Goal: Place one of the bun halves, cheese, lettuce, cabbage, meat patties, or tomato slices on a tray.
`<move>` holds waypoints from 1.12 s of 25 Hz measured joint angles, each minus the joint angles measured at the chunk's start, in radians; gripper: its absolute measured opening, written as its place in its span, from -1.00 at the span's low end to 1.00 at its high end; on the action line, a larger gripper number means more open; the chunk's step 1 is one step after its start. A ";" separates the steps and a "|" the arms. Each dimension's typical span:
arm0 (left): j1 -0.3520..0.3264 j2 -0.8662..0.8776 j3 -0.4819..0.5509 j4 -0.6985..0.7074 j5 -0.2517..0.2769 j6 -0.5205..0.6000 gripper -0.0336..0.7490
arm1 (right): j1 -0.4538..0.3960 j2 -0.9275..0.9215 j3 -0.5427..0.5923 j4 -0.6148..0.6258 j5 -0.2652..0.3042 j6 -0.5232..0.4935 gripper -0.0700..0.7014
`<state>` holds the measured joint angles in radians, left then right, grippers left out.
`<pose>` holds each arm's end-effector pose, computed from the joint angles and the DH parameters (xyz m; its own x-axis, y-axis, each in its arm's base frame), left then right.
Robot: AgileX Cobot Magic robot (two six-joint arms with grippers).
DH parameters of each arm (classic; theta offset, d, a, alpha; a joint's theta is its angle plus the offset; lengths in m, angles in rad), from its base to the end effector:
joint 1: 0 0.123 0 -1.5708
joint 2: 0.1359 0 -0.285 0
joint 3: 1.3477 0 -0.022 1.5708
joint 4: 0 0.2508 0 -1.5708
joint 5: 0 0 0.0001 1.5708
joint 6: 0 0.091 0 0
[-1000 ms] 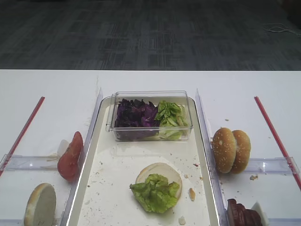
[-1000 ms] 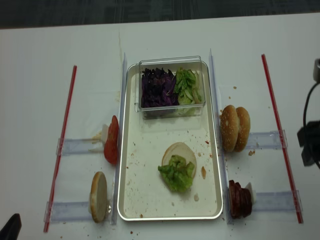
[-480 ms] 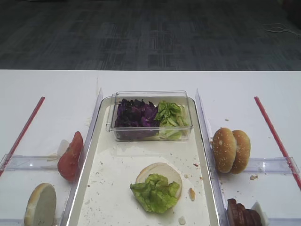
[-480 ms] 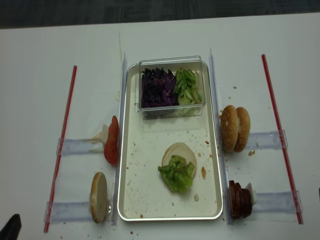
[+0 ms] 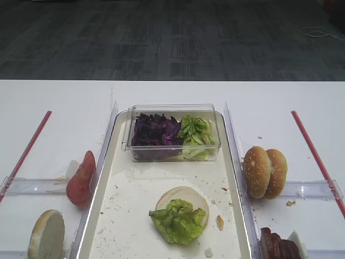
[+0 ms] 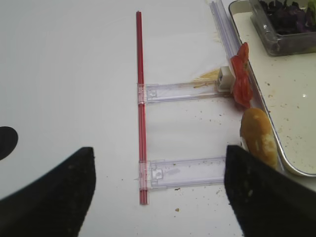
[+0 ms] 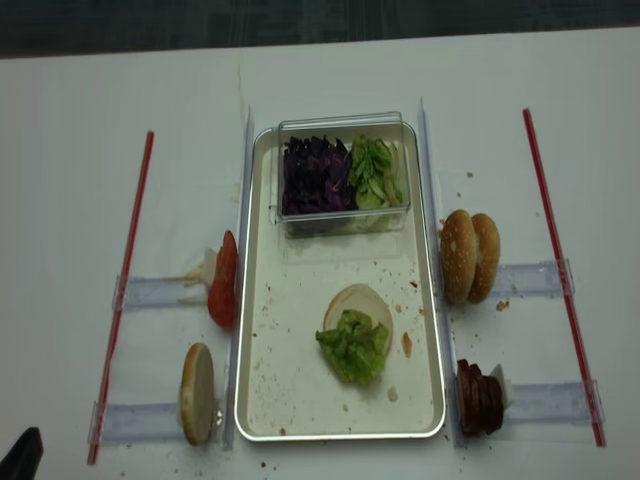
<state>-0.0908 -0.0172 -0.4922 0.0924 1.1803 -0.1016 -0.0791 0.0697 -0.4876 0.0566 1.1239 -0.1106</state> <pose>-0.0114 0.0088 0.2659 -0.5477 -0.0165 -0.8365 -0.0170 0.9998 -0.0086 0.0042 0.0043 0.2690 -0.5788 -0.0403 -0.8145 -0.0124 0.9991 -0.0406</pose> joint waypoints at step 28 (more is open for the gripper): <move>0.000 0.000 0.000 0.000 0.000 0.000 0.45 | 0.000 -0.086 0.000 -0.002 -0.001 0.002 0.67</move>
<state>-0.0908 -0.0172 -0.4922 0.0924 1.1803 -0.1016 -0.0791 -0.0163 -0.4876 0.0551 1.1229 -0.1083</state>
